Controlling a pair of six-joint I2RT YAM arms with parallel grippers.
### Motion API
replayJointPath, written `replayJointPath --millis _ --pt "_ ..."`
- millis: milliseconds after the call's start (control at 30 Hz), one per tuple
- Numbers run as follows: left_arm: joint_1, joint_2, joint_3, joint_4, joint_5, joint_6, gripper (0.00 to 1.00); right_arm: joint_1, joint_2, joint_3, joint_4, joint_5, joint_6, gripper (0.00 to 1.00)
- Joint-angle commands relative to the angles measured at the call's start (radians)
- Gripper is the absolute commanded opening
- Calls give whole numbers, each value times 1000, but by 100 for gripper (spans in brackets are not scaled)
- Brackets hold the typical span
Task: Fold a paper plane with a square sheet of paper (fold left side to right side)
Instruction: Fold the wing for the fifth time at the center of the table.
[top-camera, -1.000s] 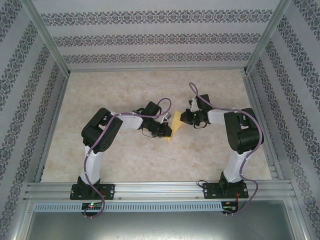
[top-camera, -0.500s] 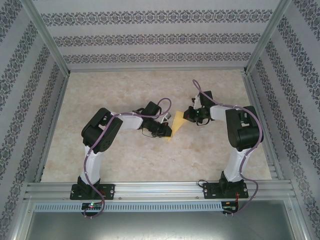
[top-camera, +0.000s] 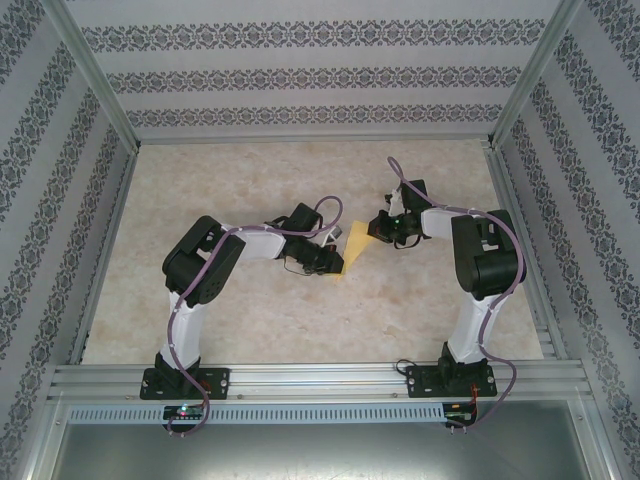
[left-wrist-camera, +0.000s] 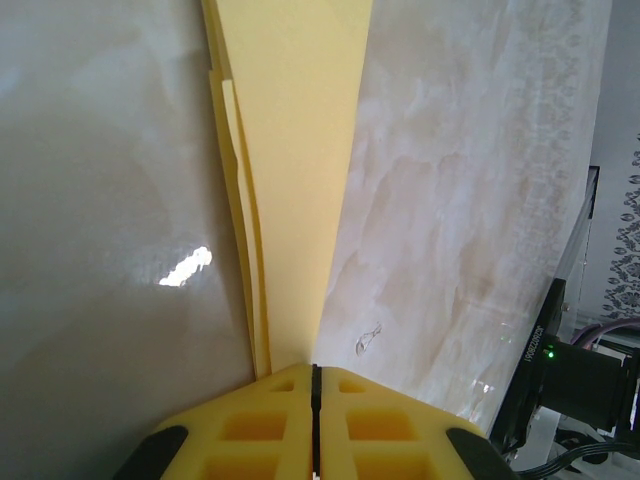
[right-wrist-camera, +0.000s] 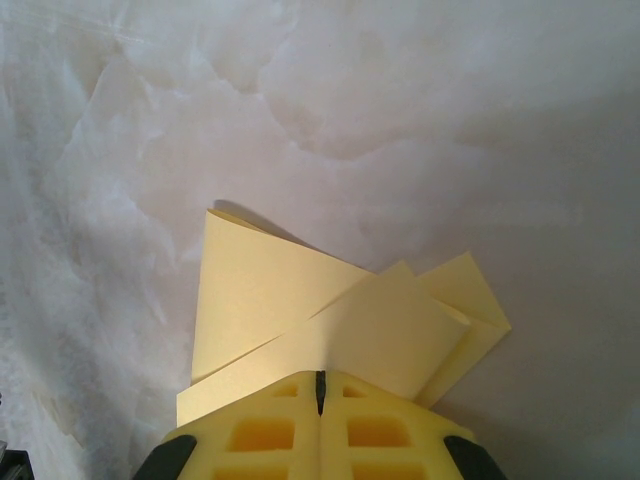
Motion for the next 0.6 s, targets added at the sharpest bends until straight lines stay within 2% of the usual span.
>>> replayJointPath --millis 0,433,567 --pt "-4 12 -60 -124 -54 40 10 -22 29 15 0 63 -11 3" --pt "-7 -54 -89 -205 -51 99 10 -9 36 29 -32 71 -29 3" --pt "2 -112 -113 -182 -51 86 10 -3 38 32 -45 72 -36 3"
